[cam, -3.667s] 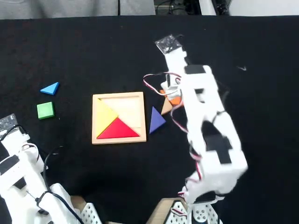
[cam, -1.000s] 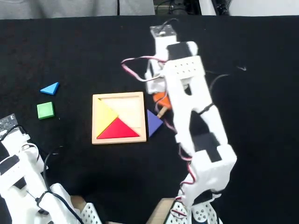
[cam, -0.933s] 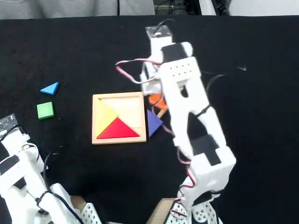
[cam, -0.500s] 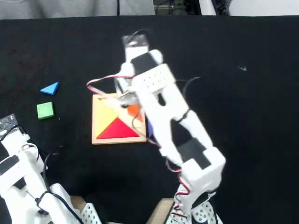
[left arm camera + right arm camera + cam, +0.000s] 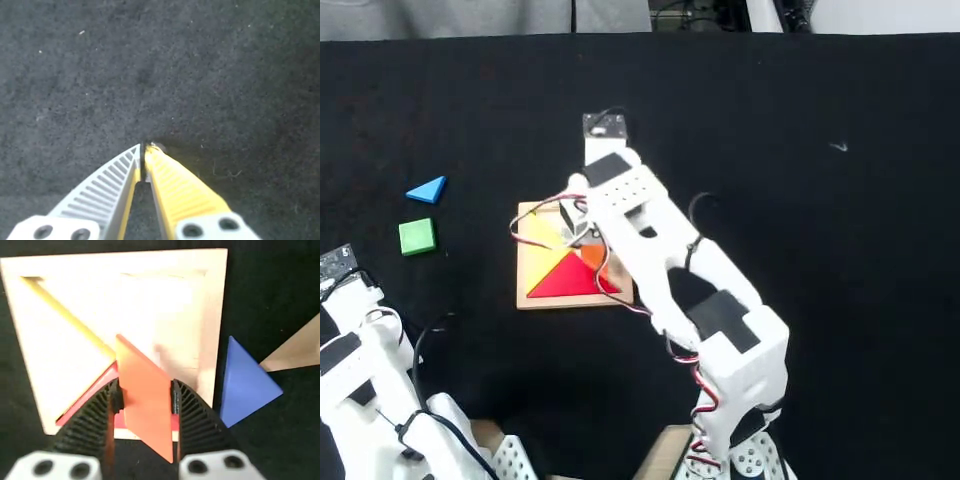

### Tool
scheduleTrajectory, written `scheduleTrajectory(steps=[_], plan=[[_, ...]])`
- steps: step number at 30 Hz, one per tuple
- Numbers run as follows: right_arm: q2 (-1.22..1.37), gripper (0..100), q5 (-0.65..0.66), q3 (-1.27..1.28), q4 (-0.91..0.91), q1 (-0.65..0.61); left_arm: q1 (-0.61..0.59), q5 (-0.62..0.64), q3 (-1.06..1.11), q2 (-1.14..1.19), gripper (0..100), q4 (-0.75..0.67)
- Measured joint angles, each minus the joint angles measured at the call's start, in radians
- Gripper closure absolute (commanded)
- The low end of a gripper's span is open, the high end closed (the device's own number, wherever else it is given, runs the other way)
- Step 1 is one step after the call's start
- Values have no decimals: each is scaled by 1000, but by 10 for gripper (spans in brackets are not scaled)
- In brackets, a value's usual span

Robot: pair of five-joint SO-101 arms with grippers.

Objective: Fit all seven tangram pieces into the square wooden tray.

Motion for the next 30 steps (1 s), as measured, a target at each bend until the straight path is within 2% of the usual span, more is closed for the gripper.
scheduleTrajectory(steps=[16, 19, 25, 30], plan=[[2, 986, 0, 17, -28, 18, 0, 0, 0, 0, 970, 0], [2, 982, 44, 34, -28, 18, 0, 0, 0, 0, 970, 0], [2, 873, 58, 34, -23, 18, 0, 0, 0, 0, 969, 0], [2, 865, 63, 34, -14, 18, 0, 0, 0, 0, 969, 0]])
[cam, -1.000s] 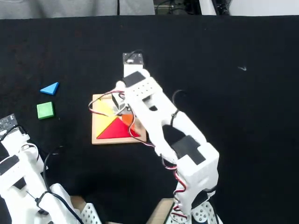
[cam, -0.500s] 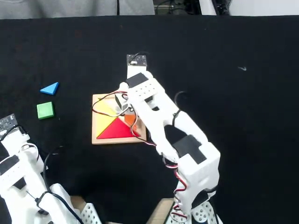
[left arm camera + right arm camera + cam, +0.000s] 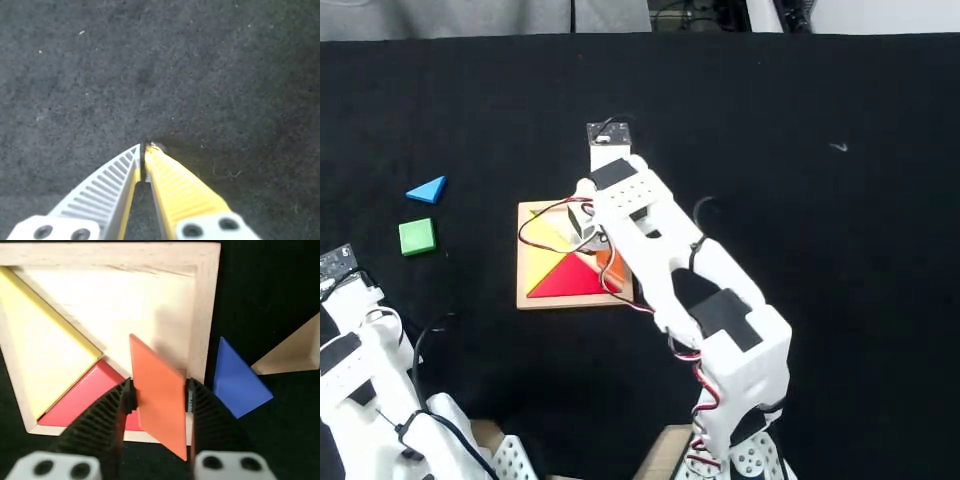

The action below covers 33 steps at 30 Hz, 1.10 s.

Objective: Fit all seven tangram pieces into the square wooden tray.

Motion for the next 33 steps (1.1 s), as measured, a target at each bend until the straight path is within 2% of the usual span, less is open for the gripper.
scheduleTrajectory(steps=[8, 15, 24, 26, 29, 33], plan=[[0, 861, 2, 0, 2, 0, 0, 0, 0, 0, 969, 0], [0, 756, 8, 0, 2, 0, 0, 0, 0, 0, 969, 0], [0, 758, 12, 0, 9, 0, 0, 0, 0, 0, 969, 0], [-5, 805, 63, -31, 41, 2, 0, 0, 0, 0, 969, 0], [-32, 979, 232, -87, 60, 17, 0, 0, 0, 0, 969, 0], [-25, 956, 400, -97, -14, 28, 0, 0, 0, 0, 970, 0]])
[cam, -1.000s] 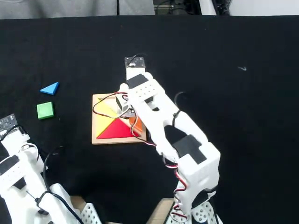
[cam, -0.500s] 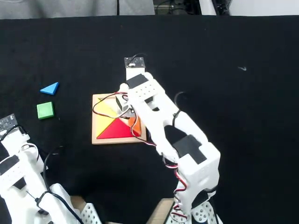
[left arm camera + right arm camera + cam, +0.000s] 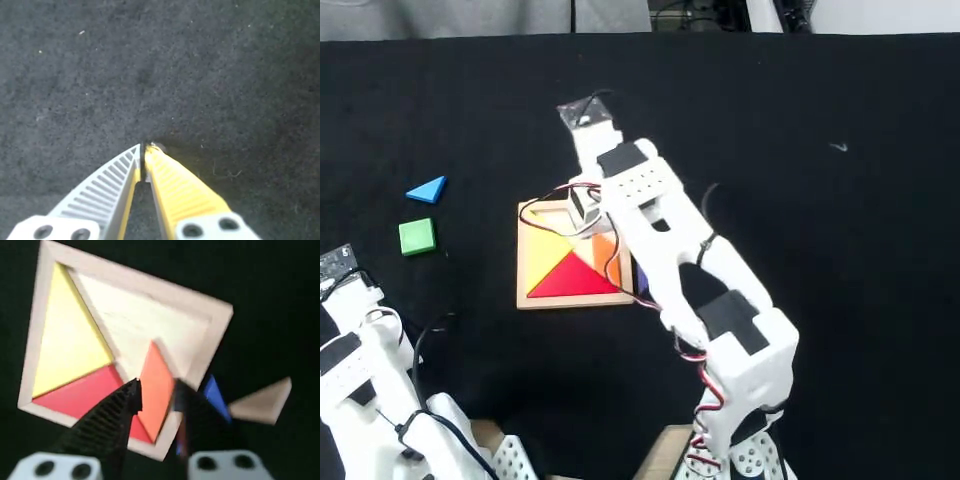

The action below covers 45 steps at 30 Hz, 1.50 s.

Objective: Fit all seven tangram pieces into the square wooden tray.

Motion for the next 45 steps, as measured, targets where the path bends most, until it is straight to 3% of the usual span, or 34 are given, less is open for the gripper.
scheduleTrajectory(steps=[6, 15, 29, 35, 40, 45], plan=[[137, 988, 92, -54, -58, -2, 0, 0, 0, 0, 970, 0], [278, 988, 106, -222, -9, -2, 0, 0, 0, 0, 970, 0], [296, 987, 110, -238, 29, 2, 0, 0, 0, 0, 970, 0], [232, 986, 124, -310, 164, 28, 0, 0, 0, 0, 970, 0], [8, 988, 293, -321, 301, 164, 0, 0, 0, 0, 970, 0], [-150, 988, 489, -64, 305, 264, 0, 0, 0, 0, 970, 0]])
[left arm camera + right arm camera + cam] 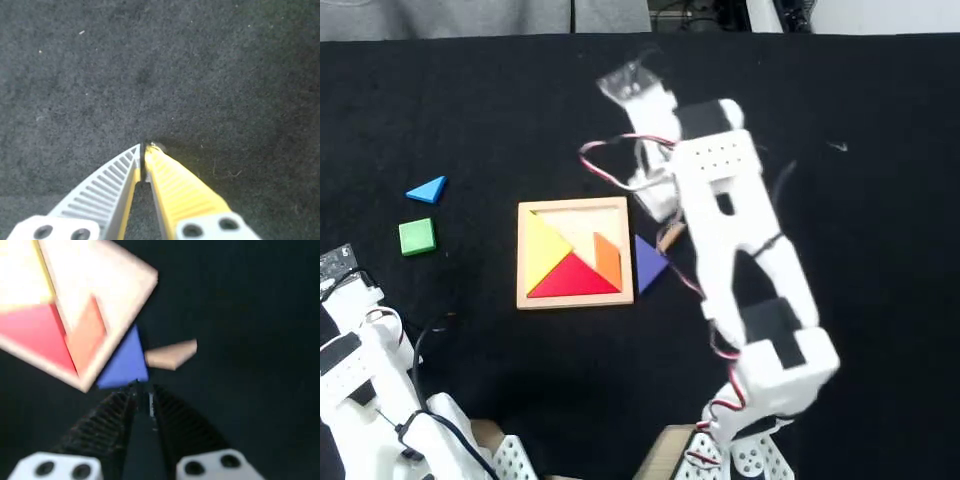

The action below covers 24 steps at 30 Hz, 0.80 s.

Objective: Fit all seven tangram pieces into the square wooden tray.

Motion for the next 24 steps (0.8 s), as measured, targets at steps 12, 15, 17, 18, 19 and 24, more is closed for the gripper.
scheduleTrajectory(steps=[12, 15, 17, 18, 19, 24], plan=[[-23, 987, 166, 420, -255, 87, 0, 0, 0, 0, 970, 0], [64, 987, 166, 413, -302, 92, 0, 0, 0, 0, 970, 0], [127, 987, 166, 379, -313, 91, 0, 0, 0, 0, 970, 0], [158, 988, 157, 350, -313, 91, 0, 0, 0, 0, 970, 0], [187, 988, 141, 316, -313, 91, 0, 0, 0, 0, 970, 0], [216, 988, 78, 141, -229, 91, 0, 0, 0, 0, 970, 0]])
